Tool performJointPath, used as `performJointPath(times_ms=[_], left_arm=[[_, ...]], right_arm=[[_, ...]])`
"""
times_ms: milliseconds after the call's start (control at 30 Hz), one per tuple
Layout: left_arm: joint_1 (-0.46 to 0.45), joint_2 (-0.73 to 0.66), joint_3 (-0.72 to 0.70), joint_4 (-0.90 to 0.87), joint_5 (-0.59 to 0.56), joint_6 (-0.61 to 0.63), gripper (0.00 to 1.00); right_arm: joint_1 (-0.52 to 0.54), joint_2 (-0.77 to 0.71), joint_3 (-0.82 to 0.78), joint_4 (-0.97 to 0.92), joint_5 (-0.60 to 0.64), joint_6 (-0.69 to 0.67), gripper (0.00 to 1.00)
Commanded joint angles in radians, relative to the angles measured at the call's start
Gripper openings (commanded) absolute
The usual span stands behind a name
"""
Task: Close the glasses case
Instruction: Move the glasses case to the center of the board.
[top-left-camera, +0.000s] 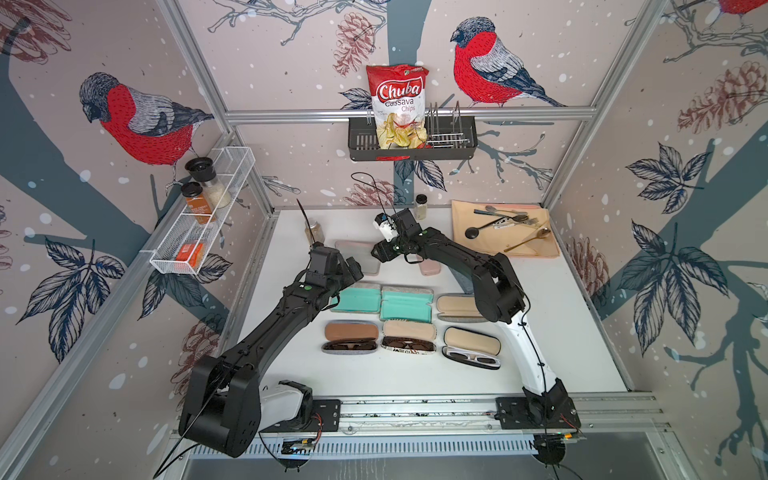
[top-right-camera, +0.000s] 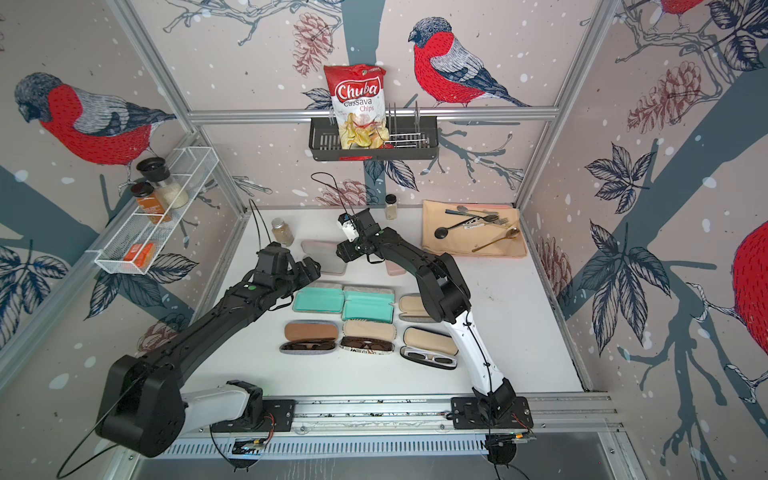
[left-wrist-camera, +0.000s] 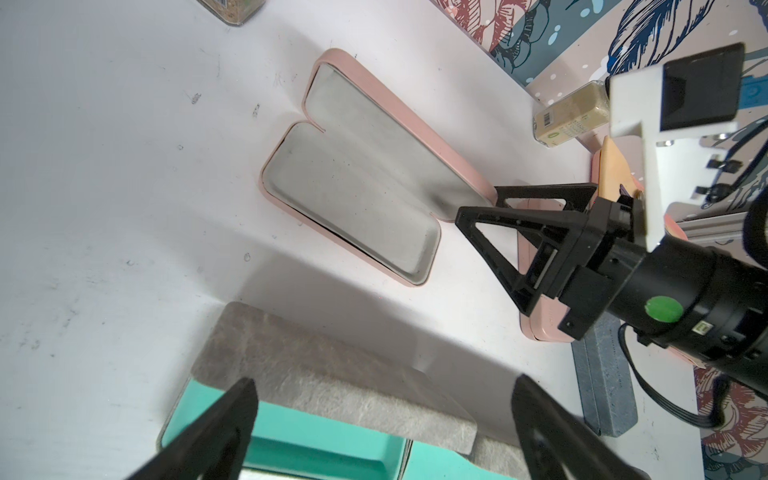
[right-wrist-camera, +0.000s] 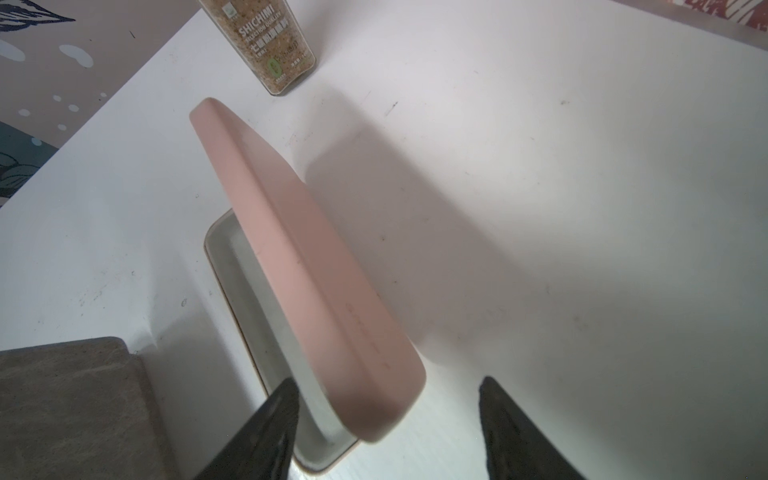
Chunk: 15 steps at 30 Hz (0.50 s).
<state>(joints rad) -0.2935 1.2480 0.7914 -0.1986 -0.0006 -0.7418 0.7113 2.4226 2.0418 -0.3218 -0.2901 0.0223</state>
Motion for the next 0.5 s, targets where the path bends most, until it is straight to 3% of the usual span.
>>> performJointPath(times_ms=[0,467], left_arm=[[0.004,0.004,-0.001,0.001,-0.003,0.011,0.95],[0.011,0.017,-0.001,0.007,0.008,0.013,0.95]], right_arm=[[-0.004,0.014,0.021,0.036,-0.029,-0.001,0.65],[-0.007,0.047,0.060,0.026,-0.057,0.004,0.56]])
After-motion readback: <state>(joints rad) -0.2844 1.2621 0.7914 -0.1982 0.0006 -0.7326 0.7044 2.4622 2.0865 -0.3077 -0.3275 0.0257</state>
